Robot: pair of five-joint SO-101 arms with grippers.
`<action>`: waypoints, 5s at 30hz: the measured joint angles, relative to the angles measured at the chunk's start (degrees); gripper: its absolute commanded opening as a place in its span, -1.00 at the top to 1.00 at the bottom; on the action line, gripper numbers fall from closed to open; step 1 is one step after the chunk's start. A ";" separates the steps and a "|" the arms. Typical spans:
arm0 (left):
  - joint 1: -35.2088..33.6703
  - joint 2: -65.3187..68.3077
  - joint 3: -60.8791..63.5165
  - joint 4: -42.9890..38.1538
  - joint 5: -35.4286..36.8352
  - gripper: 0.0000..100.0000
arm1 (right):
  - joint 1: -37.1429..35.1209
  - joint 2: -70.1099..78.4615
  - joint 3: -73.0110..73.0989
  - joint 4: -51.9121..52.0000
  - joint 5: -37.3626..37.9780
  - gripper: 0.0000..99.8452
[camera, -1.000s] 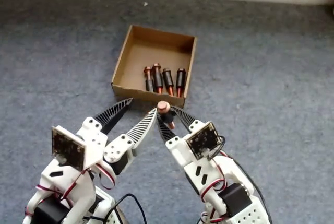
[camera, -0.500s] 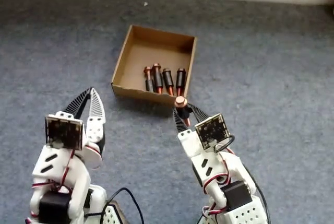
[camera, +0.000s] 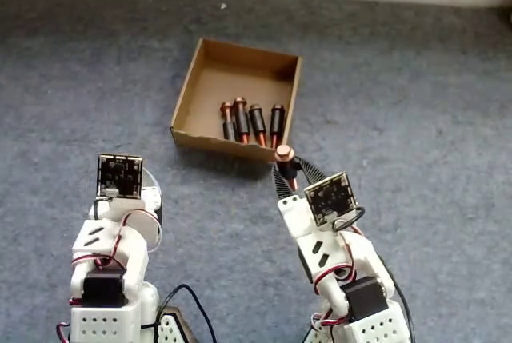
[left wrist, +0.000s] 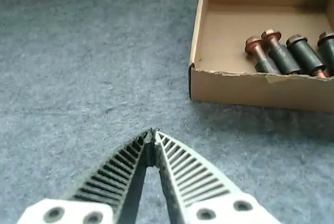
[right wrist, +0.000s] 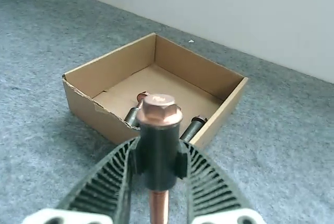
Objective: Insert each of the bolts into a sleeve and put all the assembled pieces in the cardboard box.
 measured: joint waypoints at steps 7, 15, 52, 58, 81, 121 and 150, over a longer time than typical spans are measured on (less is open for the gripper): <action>-0.18 0.09 3.69 -0.70 0.00 0.94 | 0.00 1.85 -4.48 4.57 0.00 0.99; -0.18 0.09 3.69 2.02 0.00 0.94 | 0.00 23.56 -21.63 4.66 0.00 0.99; -0.09 0.09 3.69 4.04 -0.09 0.95 | -8.26 121.58 -80.53 -7.47 13.80 0.74; -0.09 0.09 3.69 4.04 -0.09 0.95 | -8.26 123.87 -86.24 -0.26 14.15 0.69; -0.09 0.09 3.69 4.04 -0.09 0.95 | -8.53 123.96 -110.77 51.69 13.10 0.99; -0.09 0.09 3.69 4.04 -0.09 0.95 | 5.27 22.51 -35.52 46.51 2.37 0.99; -0.09 0.09 3.69 4.04 -0.09 0.95 | 19.69 -0.09 2.81 24.00 -2.90 0.99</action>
